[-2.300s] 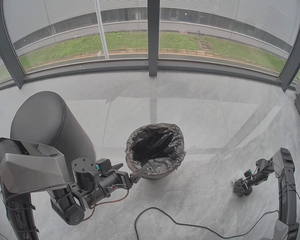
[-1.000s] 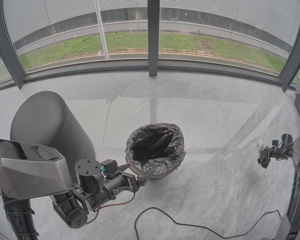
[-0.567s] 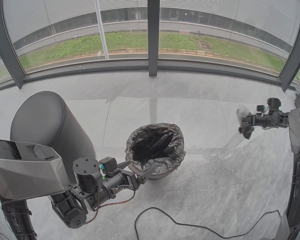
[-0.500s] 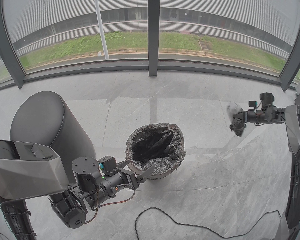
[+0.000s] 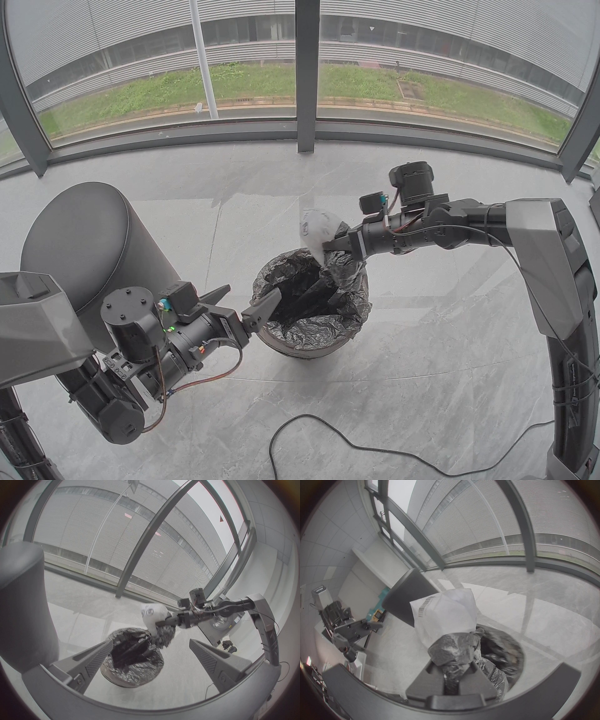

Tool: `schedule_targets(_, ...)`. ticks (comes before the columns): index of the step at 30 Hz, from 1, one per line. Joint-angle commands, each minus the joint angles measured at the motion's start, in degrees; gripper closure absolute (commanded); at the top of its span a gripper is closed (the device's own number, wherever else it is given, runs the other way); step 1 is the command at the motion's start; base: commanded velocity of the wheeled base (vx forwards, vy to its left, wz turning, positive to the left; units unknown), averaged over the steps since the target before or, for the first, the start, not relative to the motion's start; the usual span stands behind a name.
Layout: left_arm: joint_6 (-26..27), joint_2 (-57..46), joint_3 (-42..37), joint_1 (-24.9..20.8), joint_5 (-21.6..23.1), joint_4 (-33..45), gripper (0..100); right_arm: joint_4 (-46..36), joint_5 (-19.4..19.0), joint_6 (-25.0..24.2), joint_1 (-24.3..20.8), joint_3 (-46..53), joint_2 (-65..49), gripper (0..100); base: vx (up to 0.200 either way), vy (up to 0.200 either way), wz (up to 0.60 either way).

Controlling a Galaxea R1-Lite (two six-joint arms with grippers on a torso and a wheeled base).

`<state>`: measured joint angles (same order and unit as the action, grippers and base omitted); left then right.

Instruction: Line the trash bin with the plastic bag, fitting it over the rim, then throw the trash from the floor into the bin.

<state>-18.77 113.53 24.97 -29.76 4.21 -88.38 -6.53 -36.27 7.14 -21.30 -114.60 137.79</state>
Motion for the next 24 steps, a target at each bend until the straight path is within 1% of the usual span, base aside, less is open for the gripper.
schedule_targets(1, 1.0, -3.1, 0.2, 2.6, 0.2, 0.0, 0, 0.3, 0.6, 0.2, -4.0, 0.0, 1.4, 100, 0.000, 0.000, 0.00)
schedule_targets(9, 1.0, -2.5, 0.3, 3.0, 0.3, 0.0, 0, 0.1, 0.7, 0.6, -5.9, 0.0, 2.9, 100, 0.000, 0.000, 0.00)
schedule_targets(10, 1.0, -2.5, 0.3, 3.3, 0.3, 0.0, 0, 0.2, 0.8, 1.3, -5.9, 0.0, 3.7, 0, 0.000, 0.000, 0.00)
schedule_targets(14, 1.1, -2.8, 0.3, 4.4, 0.4, 0.0, 0, 0.9, 0.8, 6.7, -5.2, 0.0, 5.0, 0, 0.000, 0.000, 0.00)
schedule_targets(15, 1.1, -2.9, 0.2, 5.1, 0.4, 0.0, 0, 2.0, 0.8, 9.3, -4.5, 0.0, 5.6, 0, 0.000, 0.000, 0.00)
schedule_targets(16, 1.0, -3.0, 0.0, 5.6, 0.5, 0.0, 0, 3.1, 0.7, 10.9, -3.9, 0.0, 6.0, 0, 0.000, 0.000, 0.00)
schedule_targets(19, 1.0, -3.1, -0.4, 6.5, 0.5, 0.0, 0, 5.7, 0.6, 11.0, -3.6, 0.0, 7.1, 0, 0.000, 0.000, 0.00)
schedule_targets(24, 1.1, -3.4, -0.4, 6.6, 0.5, 0.0, 0, 6.1, 0.7, 11.0, -3.5, 0.0, 7.2, 0, 0.000, 0.000, 0.00)
